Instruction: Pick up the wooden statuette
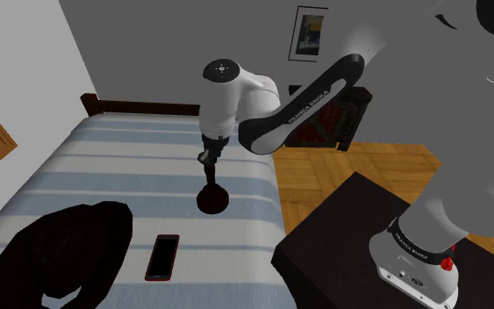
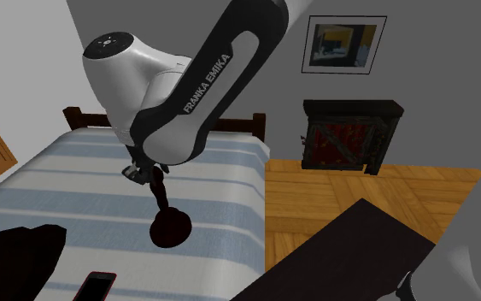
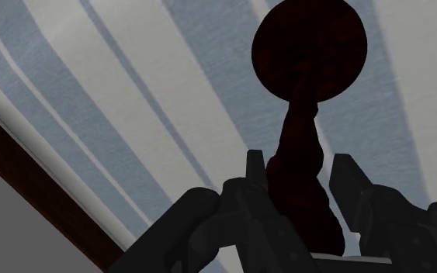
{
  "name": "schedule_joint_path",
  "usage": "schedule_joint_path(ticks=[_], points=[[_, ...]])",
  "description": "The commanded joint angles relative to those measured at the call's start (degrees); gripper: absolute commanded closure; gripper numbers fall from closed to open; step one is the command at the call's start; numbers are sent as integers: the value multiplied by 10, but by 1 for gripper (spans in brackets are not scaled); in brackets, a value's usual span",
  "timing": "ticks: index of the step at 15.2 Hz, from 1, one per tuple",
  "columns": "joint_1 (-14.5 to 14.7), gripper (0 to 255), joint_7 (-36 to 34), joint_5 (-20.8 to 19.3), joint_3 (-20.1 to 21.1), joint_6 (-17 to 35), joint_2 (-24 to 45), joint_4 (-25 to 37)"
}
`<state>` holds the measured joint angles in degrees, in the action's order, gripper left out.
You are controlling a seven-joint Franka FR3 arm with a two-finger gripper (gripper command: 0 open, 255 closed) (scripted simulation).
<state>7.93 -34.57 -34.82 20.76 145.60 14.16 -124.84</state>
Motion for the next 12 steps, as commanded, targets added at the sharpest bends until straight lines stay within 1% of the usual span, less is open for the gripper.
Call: schedule_joint_path(ticks=[1,12], points=[[-4,255,13,14,5,-10,-11,2],[-15,255,76,85,24,-69,-69,18]])
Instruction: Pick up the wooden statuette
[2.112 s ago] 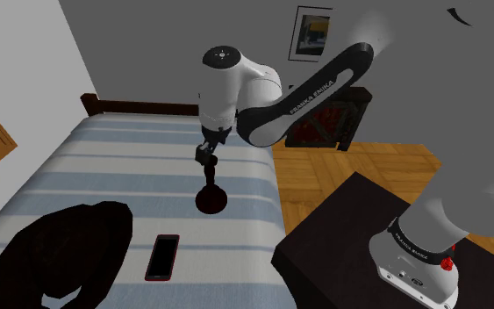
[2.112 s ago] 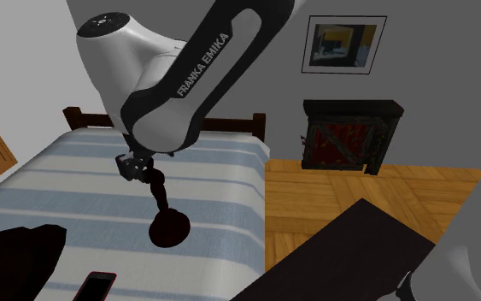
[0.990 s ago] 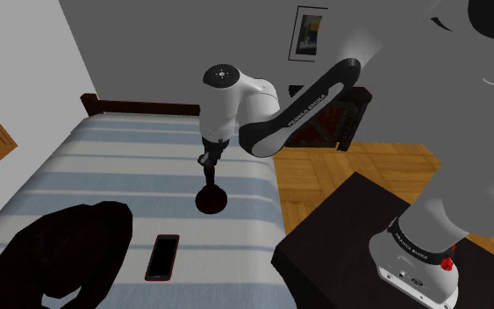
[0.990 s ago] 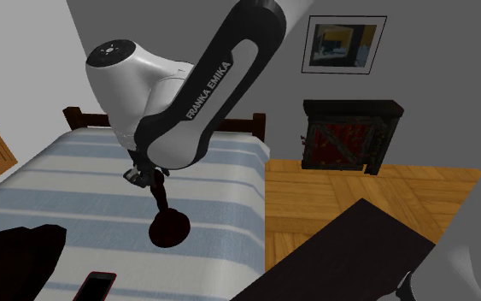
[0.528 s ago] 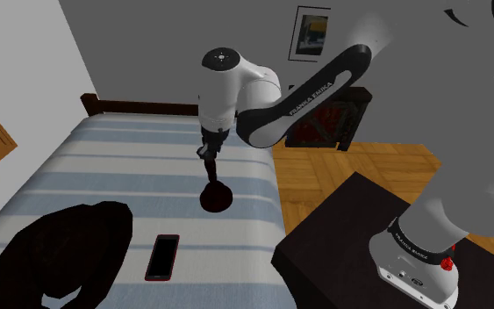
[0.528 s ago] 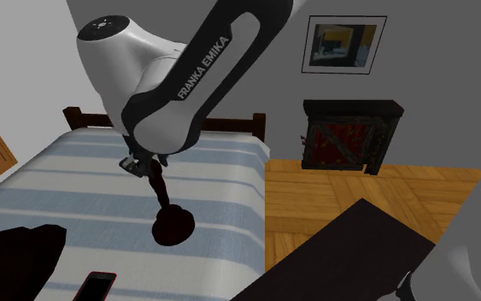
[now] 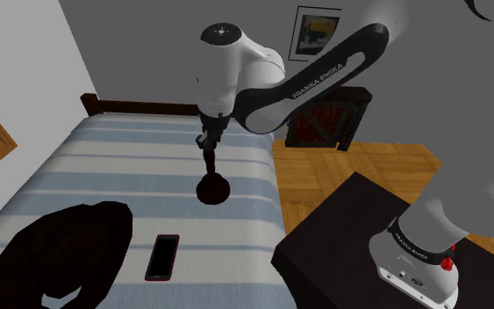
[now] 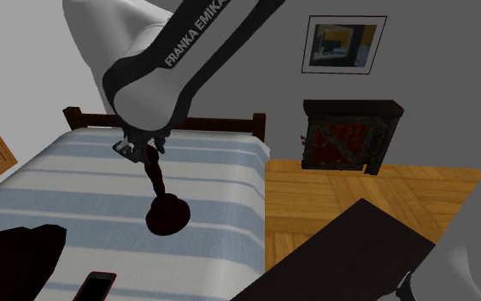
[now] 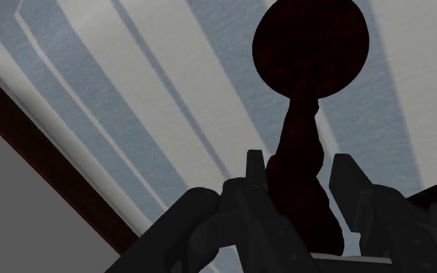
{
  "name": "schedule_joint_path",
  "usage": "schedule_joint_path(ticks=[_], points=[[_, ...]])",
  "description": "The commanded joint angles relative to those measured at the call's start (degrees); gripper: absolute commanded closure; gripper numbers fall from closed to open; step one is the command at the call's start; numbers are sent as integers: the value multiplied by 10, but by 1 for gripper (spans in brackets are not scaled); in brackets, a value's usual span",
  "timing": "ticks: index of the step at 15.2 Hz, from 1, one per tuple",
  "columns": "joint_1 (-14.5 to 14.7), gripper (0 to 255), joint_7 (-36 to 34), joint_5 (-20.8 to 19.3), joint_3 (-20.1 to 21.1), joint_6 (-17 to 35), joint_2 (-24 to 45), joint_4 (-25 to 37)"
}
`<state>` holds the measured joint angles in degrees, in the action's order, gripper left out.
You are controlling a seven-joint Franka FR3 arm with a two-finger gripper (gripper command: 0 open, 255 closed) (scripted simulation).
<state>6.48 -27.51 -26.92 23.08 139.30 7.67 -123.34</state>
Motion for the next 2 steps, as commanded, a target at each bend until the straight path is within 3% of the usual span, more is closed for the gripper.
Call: schedule_joint_path(ticks=[1,2], points=[[-1,255,7,7,1,-7,-5,4],[-1,255,7,7,1,-7,-5,4]])
